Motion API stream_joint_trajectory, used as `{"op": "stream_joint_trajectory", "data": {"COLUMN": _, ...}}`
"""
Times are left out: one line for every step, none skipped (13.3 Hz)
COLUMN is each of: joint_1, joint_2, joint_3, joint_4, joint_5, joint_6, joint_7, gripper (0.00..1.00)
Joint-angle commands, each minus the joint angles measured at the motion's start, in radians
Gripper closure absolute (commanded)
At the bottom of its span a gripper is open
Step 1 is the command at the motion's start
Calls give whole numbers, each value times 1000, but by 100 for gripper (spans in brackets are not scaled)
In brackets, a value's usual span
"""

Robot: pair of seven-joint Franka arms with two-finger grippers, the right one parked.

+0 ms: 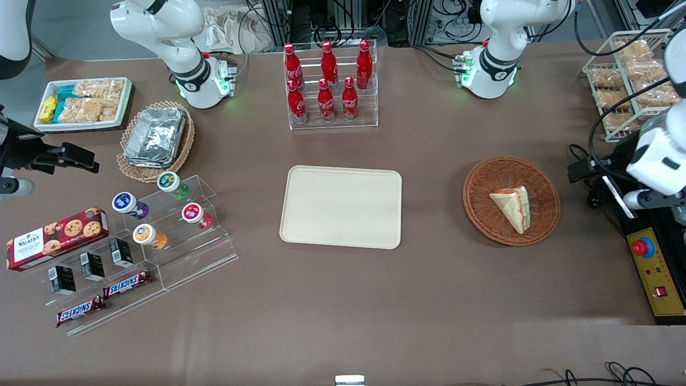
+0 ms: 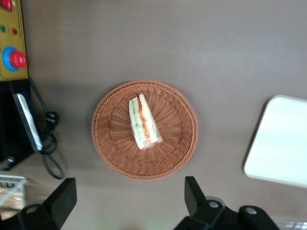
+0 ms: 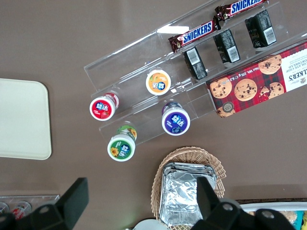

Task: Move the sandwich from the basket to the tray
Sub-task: 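Move the left gripper over the wrapped sandwich in the wicker basket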

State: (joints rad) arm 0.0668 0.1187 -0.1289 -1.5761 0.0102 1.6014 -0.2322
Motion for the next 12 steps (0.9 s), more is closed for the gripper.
{"op": "stream_joint_trajectory", "data": {"joint_1": 1, "joint_2": -172, "joint_3": -12, "joint_4": -354, "joint_5": 1, "joint_6": 237, "joint_7": -193, "gripper": 0}}
{"op": "stream_joint_trajectory", "data": {"joint_1": 2, "joint_2": -212, "joint_3": -11, "joint_4": -466, "joint_5": -1, "joint_6": 330, "joint_7": -279, "gripper": 0}}
{"op": "stream_joint_trajectory", "data": {"joint_1": 2, "joint_2": -238, "joint_3": -11, "joint_4": -558, "joint_5": -1, "joint_6": 415, "joint_7": -333, "gripper": 0}}
{"op": "stream_joint_trajectory", "data": {"joint_1": 2, "joint_2": -251, "joint_3": -11, "joint_4": -641, "joint_5": 1, "joint_6": 495, "joint_7": -373, "gripper": 0}}
{"op": "stream_joint_trajectory", "data": {"joint_1": 2, "joint_2": -246, "joint_3": -11, "joint_4": -689, "joint_5": 2, "joint_6": 552, "joint_7": -407, "gripper": 0}}
{"op": "stream_joint_trajectory", "data": {"joint_1": 2, "joint_2": -234, "joint_3": -11, "joint_4": -714, "joint_5": 1, "joint_6": 592, "joint_7": -427, "gripper": 0}}
{"op": "stream_joint_trajectory", "data": {"joint_1": 2, "joint_2": -220, "joint_3": -9, "joint_4": -731, "joint_5": 2, "joint_6": 613, "joint_7": -432, "gripper": 0}}
{"op": "stream_joint_trajectory", "data": {"joint_1": 22, "joint_2": -202, "joint_3": -9, "joint_4": -749, "joint_5": 2, "joint_6": 638, "joint_7": -434, "gripper": 0}}
{"op": "stream_joint_trajectory", "data": {"joint_1": 31, "joint_2": -189, "joint_3": -11, "joint_4": -774, "joint_5": 2, "joint_6": 672, "joint_7": -434, "gripper": 0}}
{"op": "stream_joint_trajectory", "data": {"joint_1": 33, "joint_2": -176, "joint_3": -9, "joint_4": -800, "joint_5": 2, "joint_6": 719, "joint_7": -443, "gripper": 0}}
{"op": "stream_joint_trajectory", "data": {"joint_1": 33, "joint_2": -160, "joint_3": -9, "joint_4": -820, "joint_5": 2, "joint_6": 760, "joint_7": -449, "gripper": 0}}
{"op": "stream_joint_trajectory", "data": {"joint_1": 34, "joint_2": -142, "joint_3": -9, "joint_4": -829, "joint_5": 2, "joint_6": 794, "joint_7": -455, "gripper": 0}}
